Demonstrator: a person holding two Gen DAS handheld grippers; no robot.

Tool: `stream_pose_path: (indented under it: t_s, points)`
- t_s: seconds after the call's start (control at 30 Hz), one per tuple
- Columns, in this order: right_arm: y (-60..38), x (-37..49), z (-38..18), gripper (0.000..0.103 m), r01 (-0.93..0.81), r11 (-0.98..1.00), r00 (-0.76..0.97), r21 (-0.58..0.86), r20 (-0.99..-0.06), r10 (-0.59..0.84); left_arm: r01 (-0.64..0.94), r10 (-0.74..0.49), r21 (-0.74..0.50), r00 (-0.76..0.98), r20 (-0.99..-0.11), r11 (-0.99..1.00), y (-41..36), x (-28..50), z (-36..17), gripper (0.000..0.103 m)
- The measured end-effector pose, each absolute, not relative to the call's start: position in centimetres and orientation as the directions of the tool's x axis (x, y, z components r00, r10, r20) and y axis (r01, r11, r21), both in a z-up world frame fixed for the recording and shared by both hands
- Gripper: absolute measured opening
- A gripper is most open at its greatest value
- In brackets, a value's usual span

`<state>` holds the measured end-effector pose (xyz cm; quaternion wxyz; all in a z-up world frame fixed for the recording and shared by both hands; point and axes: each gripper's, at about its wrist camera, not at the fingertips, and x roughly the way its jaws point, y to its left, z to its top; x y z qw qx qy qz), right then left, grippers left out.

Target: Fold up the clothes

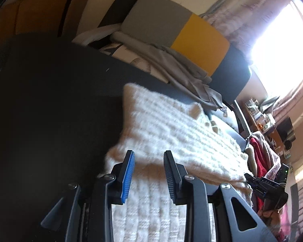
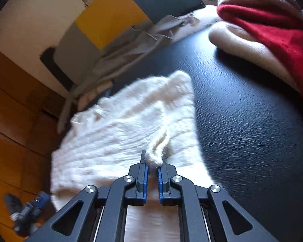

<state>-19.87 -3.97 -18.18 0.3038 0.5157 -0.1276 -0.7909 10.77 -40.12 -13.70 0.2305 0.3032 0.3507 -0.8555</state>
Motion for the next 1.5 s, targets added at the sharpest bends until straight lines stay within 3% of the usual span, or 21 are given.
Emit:
stream_pose_path:
  t_s: [0.03, 0.13, 0.2, 0.27, 0.47, 0.53, 0.6, 0.77, 0.93, 1.2, 1.33, 1.43, 1.5]
  points:
    - [-3.7, -19.8, -18.1, 0.013, 0.344, -0.791, -0.297, 0.506, -0.74, -0.603, 0.597, -0.192, -0.44, -0.713, -0.674, -0.671, -40.1, 10.2, -13.2, 0.03]
    - [-3.8, -19.0, -15.6, 0.034, 0.373, -0.86, -0.432, 0.347, -0.756, -0.492, 0.576, -0.235, -0.374, -0.72, -0.653, -0.727, -40.3, 8.1, -11.6, 0.03]
    - [-5.3, -18.0, -13.6, 0.051, 0.475, -0.837, -0.484, 0.272, -0.714, -0.506, 0.563, -0.247, -0.344, -0.724, -0.645, -0.751, -40.6, 6.4, -11.1, 0.031]
    - [-7.3, -17.0, -12.3, 0.058, 0.571, -0.797, -0.505, 0.198, -0.681, -0.53, 0.552, -0.254, -0.311, -0.719, -0.647, -0.774, -41.0, 4.2, -10.9, 0.032]
    - [-14.7, -16.3, -14.6, 0.058, 0.746, -0.661, -0.406, 0.077, -0.734, -0.544, 0.57, -0.265, -0.197, -0.624, -0.735, -0.797, -42.0, -0.6, -14.9, 0.033]
    - [-15.2, -16.6, -16.3, 0.058, 0.755, -0.652, -0.386, 0.071, -0.756, -0.529, 0.581, -0.219, -0.245, -0.613, -0.759, -0.776, -42.5, 0.3, -17.6, 0.033]
    - [-14.8, -16.5, -17.6, 0.06, 0.765, -0.64, -0.388, 0.071, -0.743, -0.546, 0.562, -0.204, -0.323, -0.681, -0.703, -0.761, -42.3, 2.7, -18.3, 0.032]
    - [-14.3, -16.4, -18.3, 0.061, 0.795, -0.603, -0.37, 0.07, -0.732, -0.573, 0.572, -0.166, -0.435, -0.717, -0.677, -0.696, -42.4, 6.1, -18.9, 0.027]
    - [-15.5, -15.7, -18.7, 0.066, 0.811, -0.585, -0.403, -0.018, -0.742, -0.535, 0.603, -0.238, -0.339, -0.677, -0.696, -0.722, -41.8, 4.3, -18.8, 0.027]
    - [-15.3, -15.7, -18.6, 0.067, 0.812, -0.583, -0.405, -0.021, -0.739, -0.539, 0.614, -0.273, -0.264, -0.64, -0.719, -0.744, -41.7, 3.3, -18.4, 0.027]
    - [-14.7, -16.2, -18.1, 0.07, 0.814, -0.579, -0.364, 0.036, -0.745, -0.559, 0.628, -0.252, -0.248, -0.597, -0.762, -0.738, -41.3, 3.8, -16.2, 0.03]
    - [-10.4, -15.7, -16.7, 0.07, 0.79, -0.586, -0.283, 0.182, -0.74, -0.611, 0.607, -0.228, -0.333, -0.662, -0.714, -0.721, -40.0, 8.4, -14.0, 0.032]
    - [-6.5, -14.9, -15.8, 0.077, 0.76, -0.587, -0.238, 0.278, -0.722, -0.65, 0.592, -0.212, -0.378, -0.694, -0.688, -0.712, -38.9, 11.9, -13.5, 0.033]
